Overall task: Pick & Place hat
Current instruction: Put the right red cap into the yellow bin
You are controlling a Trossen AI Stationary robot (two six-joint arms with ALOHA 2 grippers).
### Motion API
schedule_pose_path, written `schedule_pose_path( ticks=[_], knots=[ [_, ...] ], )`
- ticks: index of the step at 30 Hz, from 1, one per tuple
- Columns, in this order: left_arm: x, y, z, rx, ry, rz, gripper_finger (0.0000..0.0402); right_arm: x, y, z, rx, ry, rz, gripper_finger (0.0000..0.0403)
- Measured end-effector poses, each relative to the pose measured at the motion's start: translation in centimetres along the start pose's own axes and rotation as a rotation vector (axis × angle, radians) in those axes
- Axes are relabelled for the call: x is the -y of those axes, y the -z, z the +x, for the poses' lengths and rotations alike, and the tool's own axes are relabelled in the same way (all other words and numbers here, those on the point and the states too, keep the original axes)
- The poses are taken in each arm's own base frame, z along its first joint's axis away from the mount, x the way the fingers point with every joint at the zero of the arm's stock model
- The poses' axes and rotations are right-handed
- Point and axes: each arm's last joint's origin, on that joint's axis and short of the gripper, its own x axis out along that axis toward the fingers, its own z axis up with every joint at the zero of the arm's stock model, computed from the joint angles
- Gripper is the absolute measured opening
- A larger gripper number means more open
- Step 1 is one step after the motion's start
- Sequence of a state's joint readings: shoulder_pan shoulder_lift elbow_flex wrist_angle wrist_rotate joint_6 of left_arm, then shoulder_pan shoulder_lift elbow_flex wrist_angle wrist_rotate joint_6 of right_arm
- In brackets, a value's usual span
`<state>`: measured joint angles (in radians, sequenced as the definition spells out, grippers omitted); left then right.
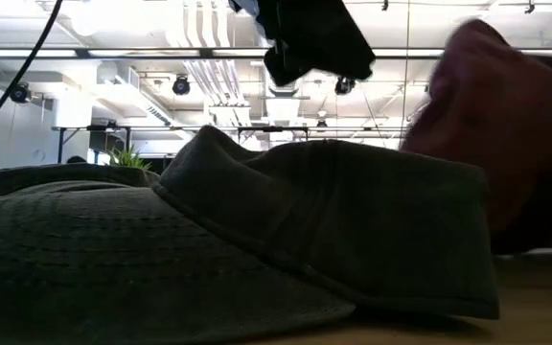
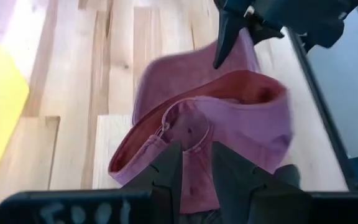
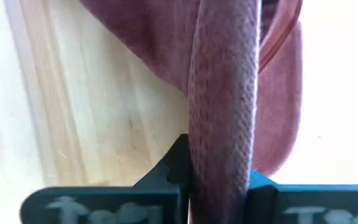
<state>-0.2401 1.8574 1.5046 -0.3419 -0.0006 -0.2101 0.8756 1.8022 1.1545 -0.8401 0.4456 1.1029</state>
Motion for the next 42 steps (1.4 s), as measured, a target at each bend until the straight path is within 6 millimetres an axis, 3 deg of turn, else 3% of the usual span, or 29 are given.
schedule_pose_path(
  ticks=[5,16,21,26,37,42],
  knots=[
    [0.1,-1.1,-2.5,0.049,-0.026,0.033,0.0078,0.4,-0.1,-1.9,0.071,-0.035,0.159,0.0013],
    [-0.2,-3.4,-9.4,0.228,-0.252,0.102,0.0078,1.1,-1.2,-4.1,0.185,-0.107,0.303,0.0013],
    [-0.7,-3.2,-10.4,0.214,-0.297,0.095,0.0078,1.7,-1.6,-5.0,0.259,-0.11,0.351,0.0013],
    [-0.5,-2.7,-9.0,0.16,-0.136,0.108,0.0078,1.8,-1.7,-4.9,0.259,-0.088,0.238,0.0013],
    [-0.4,0.0,-0.2,0.012,0.08,0.118,0.0078,3.2,-3.3,-3.3,0.242,0.04,-0.216,0.0013],
    [0.3,0.0,2.0,0.049,0.13,0.086,0.0078,3.8,-4.5,-2.9,0.238,0.075,-0.294,0.0013]
  ],
)
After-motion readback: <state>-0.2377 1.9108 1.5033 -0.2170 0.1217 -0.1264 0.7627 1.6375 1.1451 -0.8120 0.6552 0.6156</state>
